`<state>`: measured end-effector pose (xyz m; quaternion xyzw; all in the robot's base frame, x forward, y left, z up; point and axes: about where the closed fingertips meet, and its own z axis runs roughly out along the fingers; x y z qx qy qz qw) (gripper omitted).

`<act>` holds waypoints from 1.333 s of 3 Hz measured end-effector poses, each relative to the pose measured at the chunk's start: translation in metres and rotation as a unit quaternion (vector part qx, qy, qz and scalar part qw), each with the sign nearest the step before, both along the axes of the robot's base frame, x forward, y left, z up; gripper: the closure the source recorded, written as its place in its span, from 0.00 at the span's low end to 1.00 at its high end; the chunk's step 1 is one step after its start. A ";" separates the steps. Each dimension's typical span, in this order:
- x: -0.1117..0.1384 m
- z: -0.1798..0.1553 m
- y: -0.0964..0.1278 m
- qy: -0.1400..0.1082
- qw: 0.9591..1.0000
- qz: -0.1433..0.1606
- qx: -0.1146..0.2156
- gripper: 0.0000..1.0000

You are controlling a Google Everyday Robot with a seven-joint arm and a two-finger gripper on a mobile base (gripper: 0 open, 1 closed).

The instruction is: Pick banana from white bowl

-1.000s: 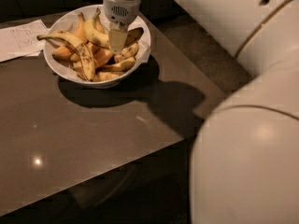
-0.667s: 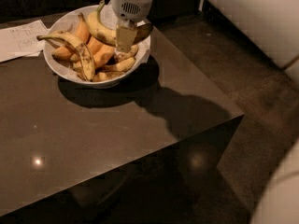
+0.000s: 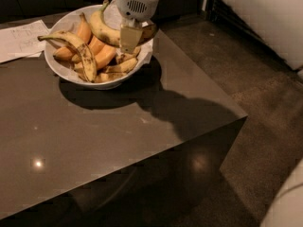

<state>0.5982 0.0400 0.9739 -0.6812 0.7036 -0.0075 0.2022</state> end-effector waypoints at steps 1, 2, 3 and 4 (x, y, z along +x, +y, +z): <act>-0.019 -0.004 -0.020 0.025 0.999 -0.021 0.012 1.00; -0.053 -0.011 -0.045 0.052 0.996 -0.063 0.040 1.00; -0.085 -0.019 -0.070 0.072 0.990 -0.106 0.057 1.00; -0.121 -0.021 -0.096 0.085 0.983 -0.154 0.059 1.00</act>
Offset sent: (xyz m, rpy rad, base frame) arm -0.1005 -0.0865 -0.0283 0.1377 0.1914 -0.2547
